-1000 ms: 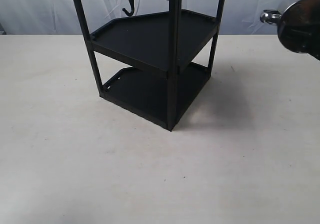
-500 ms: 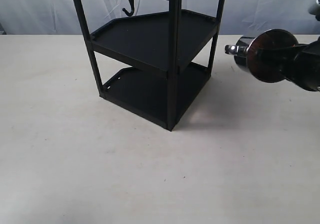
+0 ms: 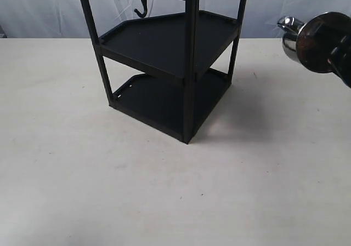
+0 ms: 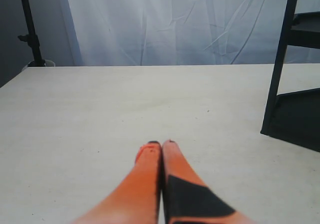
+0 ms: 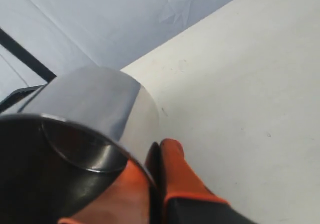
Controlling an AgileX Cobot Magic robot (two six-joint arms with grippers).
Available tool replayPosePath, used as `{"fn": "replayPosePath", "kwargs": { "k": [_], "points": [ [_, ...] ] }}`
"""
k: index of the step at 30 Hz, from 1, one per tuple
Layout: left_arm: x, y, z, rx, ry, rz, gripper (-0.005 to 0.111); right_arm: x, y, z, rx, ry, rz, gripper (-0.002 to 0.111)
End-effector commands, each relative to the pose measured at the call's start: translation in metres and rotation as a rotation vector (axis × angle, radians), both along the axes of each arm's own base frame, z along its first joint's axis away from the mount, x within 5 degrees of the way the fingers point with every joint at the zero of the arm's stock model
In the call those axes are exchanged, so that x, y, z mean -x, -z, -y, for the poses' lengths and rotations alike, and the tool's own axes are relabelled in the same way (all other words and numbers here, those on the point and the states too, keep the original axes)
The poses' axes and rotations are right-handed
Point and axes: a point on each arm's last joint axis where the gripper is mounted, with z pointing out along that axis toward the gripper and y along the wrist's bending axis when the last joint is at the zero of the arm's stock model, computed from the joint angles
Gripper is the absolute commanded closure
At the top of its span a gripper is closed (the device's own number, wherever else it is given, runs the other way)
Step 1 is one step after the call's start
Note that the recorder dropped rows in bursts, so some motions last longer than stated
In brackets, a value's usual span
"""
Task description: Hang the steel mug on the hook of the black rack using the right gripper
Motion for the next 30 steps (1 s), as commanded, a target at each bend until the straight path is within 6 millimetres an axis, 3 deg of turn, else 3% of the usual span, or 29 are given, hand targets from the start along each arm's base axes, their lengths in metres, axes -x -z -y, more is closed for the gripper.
{"fn": "replayPosePath", "kwargs": {
  "k": [1,4,10,12,16,25,30],
  "points": [
    [0.0,-0.002,0.0,0.004,0.005,0.012,0.107,0.001,-0.009,-0.014,-0.003,-0.186,0.057,0.109],
    [0.0,-0.002,0.0,0.004,0.005,0.012,0.107,0.002,-0.007,-0.013,-0.063,-0.15,0.035,0.109],
    [0.0,-0.002,0.0,0.004,0.005,0.012,0.107,0.01,0.001,0.013,-0.128,0.209,-0.04,0.109],
    [0.0,-0.002,0.0,0.004,0.005,0.012,0.107,0.014,0.001,0.014,-0.208,0.259,-0.052,0.109],
    [0.0,-0.002,0.0,0.004,0.005,0.012,0.107,0.012,0.001,0.011,-0.368,0.216,-0.044,0.109],
    [0.0,-0.002,0.0,0.004,0.005,0.012,0.107,0.01,0.003,0.006,-0.12,-0.099,-0.125,0.109],
    [0.0,-0.002,0.0,0.004,0.005,0.012,0.107,0.008,-0.001,-0.002,-0.077,-0.241,-0.082,0.109]
  ]
}}
